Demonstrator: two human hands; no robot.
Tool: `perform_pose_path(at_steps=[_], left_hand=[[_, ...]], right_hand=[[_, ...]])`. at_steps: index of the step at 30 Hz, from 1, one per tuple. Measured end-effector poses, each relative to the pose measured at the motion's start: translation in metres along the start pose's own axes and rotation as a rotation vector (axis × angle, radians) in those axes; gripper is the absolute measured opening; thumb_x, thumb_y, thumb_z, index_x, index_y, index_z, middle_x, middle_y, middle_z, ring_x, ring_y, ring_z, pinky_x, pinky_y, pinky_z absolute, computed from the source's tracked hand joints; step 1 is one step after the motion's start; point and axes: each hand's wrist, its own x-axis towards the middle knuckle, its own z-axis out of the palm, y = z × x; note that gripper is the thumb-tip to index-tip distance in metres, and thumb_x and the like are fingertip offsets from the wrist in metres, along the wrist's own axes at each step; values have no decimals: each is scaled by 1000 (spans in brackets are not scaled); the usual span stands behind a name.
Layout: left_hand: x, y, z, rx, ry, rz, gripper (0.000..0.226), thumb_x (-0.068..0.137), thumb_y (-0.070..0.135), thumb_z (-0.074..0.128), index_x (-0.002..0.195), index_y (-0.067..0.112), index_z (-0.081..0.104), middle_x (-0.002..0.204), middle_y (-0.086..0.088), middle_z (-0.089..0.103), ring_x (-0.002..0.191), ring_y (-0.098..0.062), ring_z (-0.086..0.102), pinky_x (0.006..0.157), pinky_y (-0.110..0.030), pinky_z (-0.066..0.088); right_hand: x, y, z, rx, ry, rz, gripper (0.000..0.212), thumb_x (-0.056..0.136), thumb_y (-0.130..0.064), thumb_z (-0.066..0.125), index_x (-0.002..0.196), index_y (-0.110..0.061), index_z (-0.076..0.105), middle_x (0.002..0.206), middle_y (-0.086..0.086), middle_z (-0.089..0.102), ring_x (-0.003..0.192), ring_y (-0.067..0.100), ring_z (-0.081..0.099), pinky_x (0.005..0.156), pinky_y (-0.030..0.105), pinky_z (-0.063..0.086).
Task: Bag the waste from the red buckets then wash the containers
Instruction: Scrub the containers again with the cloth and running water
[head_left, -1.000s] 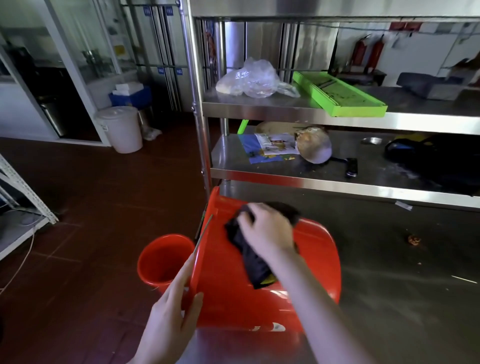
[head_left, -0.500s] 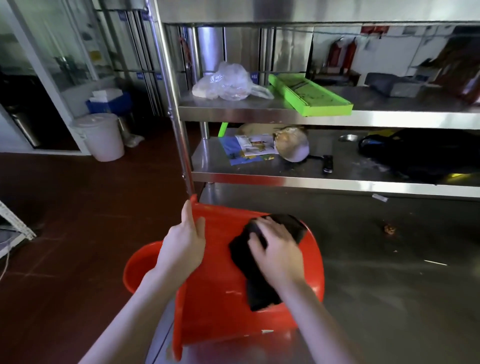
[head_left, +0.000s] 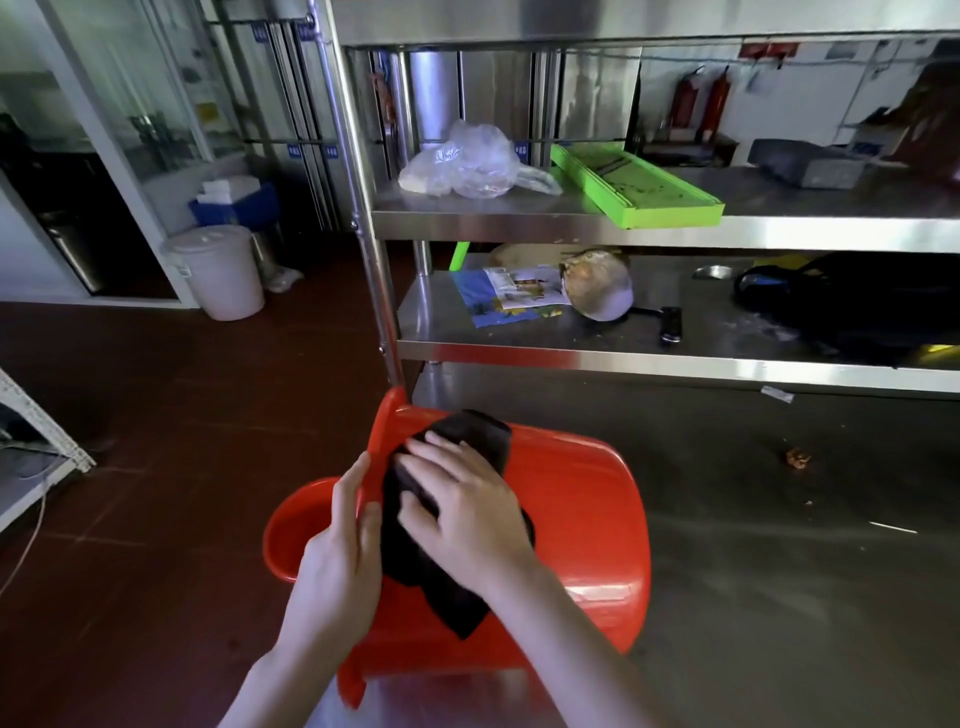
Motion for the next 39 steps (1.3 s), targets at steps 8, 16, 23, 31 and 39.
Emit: perform_pose_path(at_steps=[8, 16, 23, 31, 39], left_hand=[[-27, -12, 2, -70, 2, 21, 51, 89, 57, 26, 139, 61, 20, 57, -2, 62, 36, -16, 50, 37, -25, 40], [-12, -9, -8, -59, 112, -113, 20, 95, 60, 29, 113, 58, 37, 70, 3, 68, 62, -7, 66, 49, -22, 44], [72, 16, 14, -10, 52, -238, 47, 99, 51, 35, 144, 36, 36, 100, 7, 61, 69, 2, 57, 61, -9, 41], [23, 20, 12, -89, 91, -172, 39, 99, 50, 34, 139, 49, 34, 57, 3, 66, 34, -8, 50, 33, -21, 40], [39, 13, 10, -89, 143, -153, 39, 104, 36, 37, 142, 34, 44, 71, 21, 55, 58, 22, 54, 50, -2, 40]], right_hand=[[-2, 102, -70, -47, -50, 670, 34, 91, -42, 48, 119, -34, 65, 130, -6, 62, 120, 24, 55, 99, 37, 42], [17, -23, 13, -48, -126, -16, 41, 90, -45, 54, 123, -22, 64, 137, -3, 56, 139, 21, 38, 116, 42, 23], [-18, -2, -1, -13, -38, 2, 44, 89, -43, 48, 128, -26, 61, 141, -6, 53, 141, 18, 35, 118, 39, 18], [-31, 127, -87, 48, 17, 640, 26, 90, -34, 59, 114, -32, 68, 123, -11, 66, 120, 15, 57, 94, 22, 39], [16, -2, 2, 19, -157, 8, 40, 91, -38, 52, 127, -25, 61, 139, -7, 54, 137, 14, 38, 117, 31, 22]])
